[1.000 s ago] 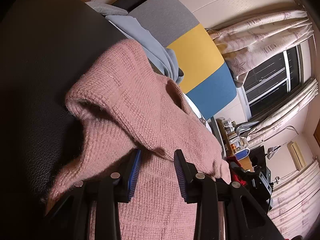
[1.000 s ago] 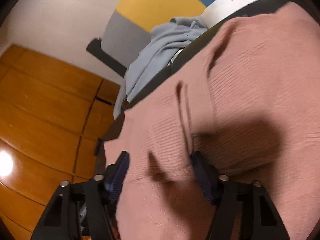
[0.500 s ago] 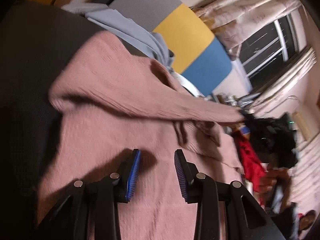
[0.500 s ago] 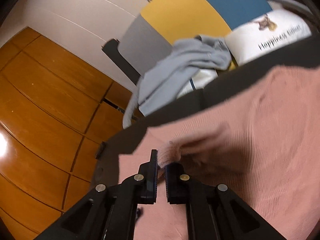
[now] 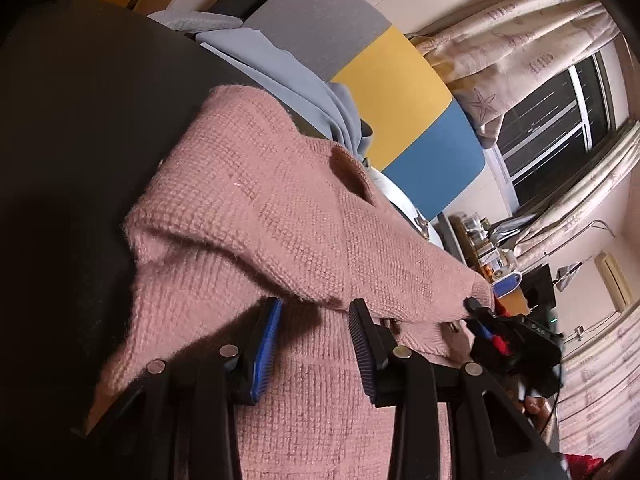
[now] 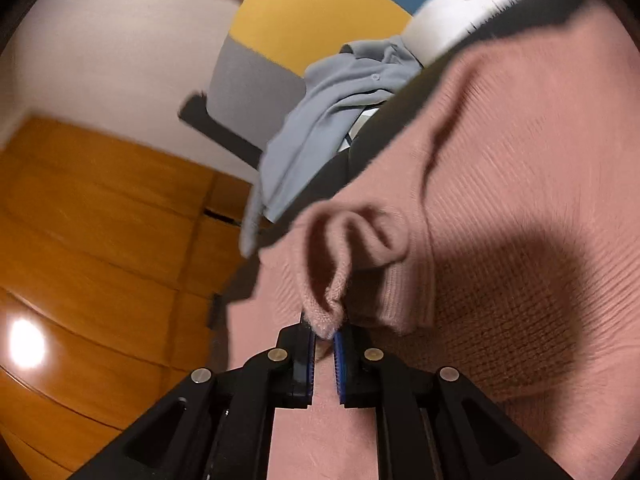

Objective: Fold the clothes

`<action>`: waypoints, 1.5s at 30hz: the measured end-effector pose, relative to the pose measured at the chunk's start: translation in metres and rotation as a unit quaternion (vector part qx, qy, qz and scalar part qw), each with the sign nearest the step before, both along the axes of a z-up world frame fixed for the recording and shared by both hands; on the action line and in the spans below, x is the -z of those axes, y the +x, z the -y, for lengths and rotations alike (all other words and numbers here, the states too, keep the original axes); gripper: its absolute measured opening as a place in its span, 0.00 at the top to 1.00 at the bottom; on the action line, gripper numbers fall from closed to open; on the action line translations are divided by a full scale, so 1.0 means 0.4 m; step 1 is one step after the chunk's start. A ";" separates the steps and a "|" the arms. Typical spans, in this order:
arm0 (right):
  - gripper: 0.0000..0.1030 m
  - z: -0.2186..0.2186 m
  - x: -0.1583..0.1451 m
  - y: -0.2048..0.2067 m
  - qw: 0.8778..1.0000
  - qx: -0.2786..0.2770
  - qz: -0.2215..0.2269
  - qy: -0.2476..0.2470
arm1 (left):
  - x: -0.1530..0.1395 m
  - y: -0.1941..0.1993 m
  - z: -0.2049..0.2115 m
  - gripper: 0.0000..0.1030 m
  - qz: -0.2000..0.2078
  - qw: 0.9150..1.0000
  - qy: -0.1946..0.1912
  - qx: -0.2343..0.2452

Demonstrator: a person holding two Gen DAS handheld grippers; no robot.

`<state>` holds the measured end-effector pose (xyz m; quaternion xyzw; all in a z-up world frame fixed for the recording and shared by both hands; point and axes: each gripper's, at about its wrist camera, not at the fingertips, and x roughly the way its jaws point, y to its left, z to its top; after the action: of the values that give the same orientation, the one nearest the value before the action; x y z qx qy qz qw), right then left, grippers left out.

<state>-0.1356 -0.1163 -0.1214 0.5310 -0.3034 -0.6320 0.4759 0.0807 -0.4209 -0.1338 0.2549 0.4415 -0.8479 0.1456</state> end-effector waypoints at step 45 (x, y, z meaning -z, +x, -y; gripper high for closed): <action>0.52 -0.199 -0.009 -0.082 0.998 0.044 0.000 -0.053 | -0.125 -0.019 -0.011 0.62 0.008 0.996 -0.087 0.031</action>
<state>-0.1686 -0.0368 -0.1177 0.4917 -0.3593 -0.6351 0.4752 0.0730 -0.4165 -0.0836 0.2618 0.3572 -0.8849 0.1444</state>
